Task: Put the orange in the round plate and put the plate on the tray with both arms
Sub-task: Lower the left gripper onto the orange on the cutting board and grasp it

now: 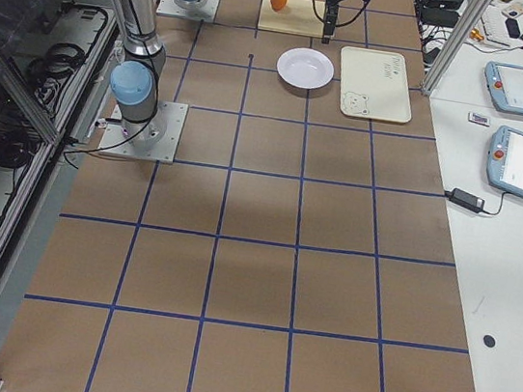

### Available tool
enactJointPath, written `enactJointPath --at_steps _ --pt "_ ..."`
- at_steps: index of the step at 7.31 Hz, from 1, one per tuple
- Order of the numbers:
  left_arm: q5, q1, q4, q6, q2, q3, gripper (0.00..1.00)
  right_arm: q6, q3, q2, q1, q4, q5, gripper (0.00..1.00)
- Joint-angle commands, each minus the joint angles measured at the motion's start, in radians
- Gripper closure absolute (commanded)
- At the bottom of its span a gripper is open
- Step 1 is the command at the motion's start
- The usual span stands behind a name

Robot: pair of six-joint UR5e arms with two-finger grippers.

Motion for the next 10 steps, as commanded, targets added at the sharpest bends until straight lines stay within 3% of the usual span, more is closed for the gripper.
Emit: enactJointPath --at_steps 1,4,5,7,8,9,10 --pt "0.006 0.001 0.104 0.031 -0.038 -0.069 0.0 0.001 0.0 0.0 0.001 0.0 0.004 0.0" --pt "0.008 0.001 0.187 0.083 -0.117 -0.083 0.04 0.003 0.0 0.0 0.001 0.0 0.004 0.0" --pt "0.005 0.001 0.194 0.088 -0.13 -0.085 0.15 0.003 0.0 0.0 0.001 0.0 0.003 0.0" --pt "0.007 0.001 0.194 0.106 -0.133 -0.08 0.64 0.001 0.002 0.002 0.001 0.0 0.003 0.0" --pt "0.002 0.001 0.2 0.106 -0.128 -0.069 0.78 0.001 0.0 0.002 0.001 0.0 0.004 0.0" --pt "-0.009 -0.01 0.197 0.091 -0.115 -0.033 0.78 0.001 0.0 0.002 -0.001 0.0 0.004 0.0" --pt "-0.085 -0.016 0.191 0.062 -0.136 0.037 0.78 0.001 0.0 0.0 -0.001 0.0 0.004 0.0"
